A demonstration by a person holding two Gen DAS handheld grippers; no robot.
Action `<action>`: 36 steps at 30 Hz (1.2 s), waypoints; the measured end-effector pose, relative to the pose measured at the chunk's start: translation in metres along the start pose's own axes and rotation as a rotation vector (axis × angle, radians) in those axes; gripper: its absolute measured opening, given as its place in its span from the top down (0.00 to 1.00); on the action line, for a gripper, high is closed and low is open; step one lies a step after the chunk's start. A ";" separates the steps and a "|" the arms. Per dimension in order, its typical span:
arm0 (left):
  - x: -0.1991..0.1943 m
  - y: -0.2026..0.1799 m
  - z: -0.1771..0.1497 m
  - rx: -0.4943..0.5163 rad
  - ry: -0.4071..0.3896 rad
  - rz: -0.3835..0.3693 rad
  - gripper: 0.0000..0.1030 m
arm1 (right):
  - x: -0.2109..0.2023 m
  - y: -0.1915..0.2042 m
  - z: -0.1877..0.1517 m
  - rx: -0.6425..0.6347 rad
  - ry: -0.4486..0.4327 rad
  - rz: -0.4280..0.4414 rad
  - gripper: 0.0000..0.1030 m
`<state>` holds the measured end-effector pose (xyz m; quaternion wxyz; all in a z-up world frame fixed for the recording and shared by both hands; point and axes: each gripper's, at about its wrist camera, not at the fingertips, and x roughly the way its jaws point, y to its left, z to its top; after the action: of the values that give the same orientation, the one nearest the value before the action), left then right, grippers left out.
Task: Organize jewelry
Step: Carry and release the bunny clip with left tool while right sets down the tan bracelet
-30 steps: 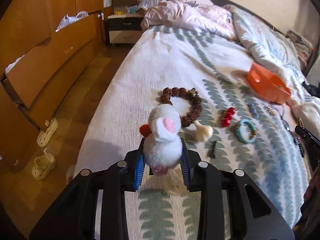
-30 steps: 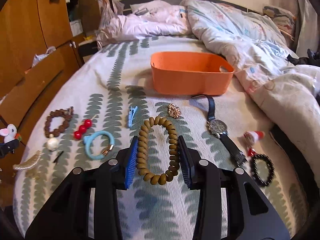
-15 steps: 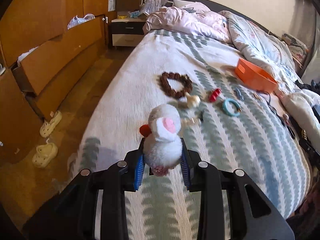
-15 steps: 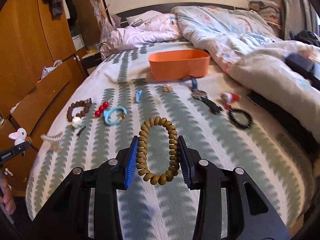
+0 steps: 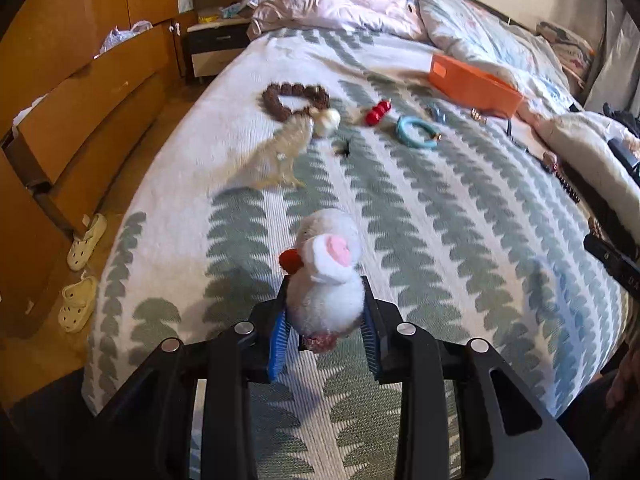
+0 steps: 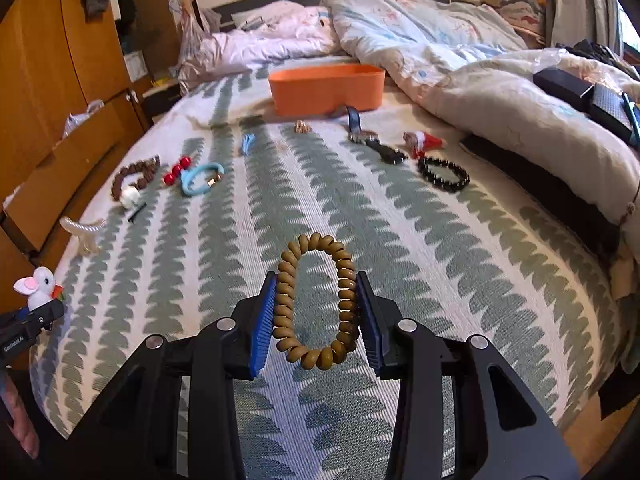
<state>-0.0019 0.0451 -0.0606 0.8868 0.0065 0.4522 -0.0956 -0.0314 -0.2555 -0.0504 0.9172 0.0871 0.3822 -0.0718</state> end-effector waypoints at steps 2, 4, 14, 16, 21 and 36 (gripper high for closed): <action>0.004 -0.002 -0.004 0.004 0.015 0.002 0.69 | 0.001 0.001 -0.001 -0.009 0.005 -0.013 0.62; 0.006 -0.004 -0.006 0.010 0.021 0.003 0.69 | 0.003 -0.001 -0.003 -0.004 0.016 -0.019 0.62; 0.014 -0.010 -0.011 0.036 0.037 0.026 0.67 | 0.020 -0.001 -0.010 -0.008 0.094 -0.042 0.56; 0.013 -0.010 -0.010 0.034 0.032 0.024 0.57 | 0.020 0.001 -0.011 -0.020 0.091 -0.053 0.54; 0.002 -0.004 -0.006 0.010 -0.009 0.014 0.31 | 0.017 0.001 -0.010 -0.021 0.075 -0.063 0.47; -0.016 0.028 0.012 -0.081 -0.088 0.023 0.27 | -0.018 -0.004 -0.006 0.003 -0.081 -0.071 0.32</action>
<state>0.0032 0.0746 -0.0425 0.9064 -0.0283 0.4161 -0.0671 -0.0484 -0.2567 -0.0422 0.9286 0.0718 0.3477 -0.1083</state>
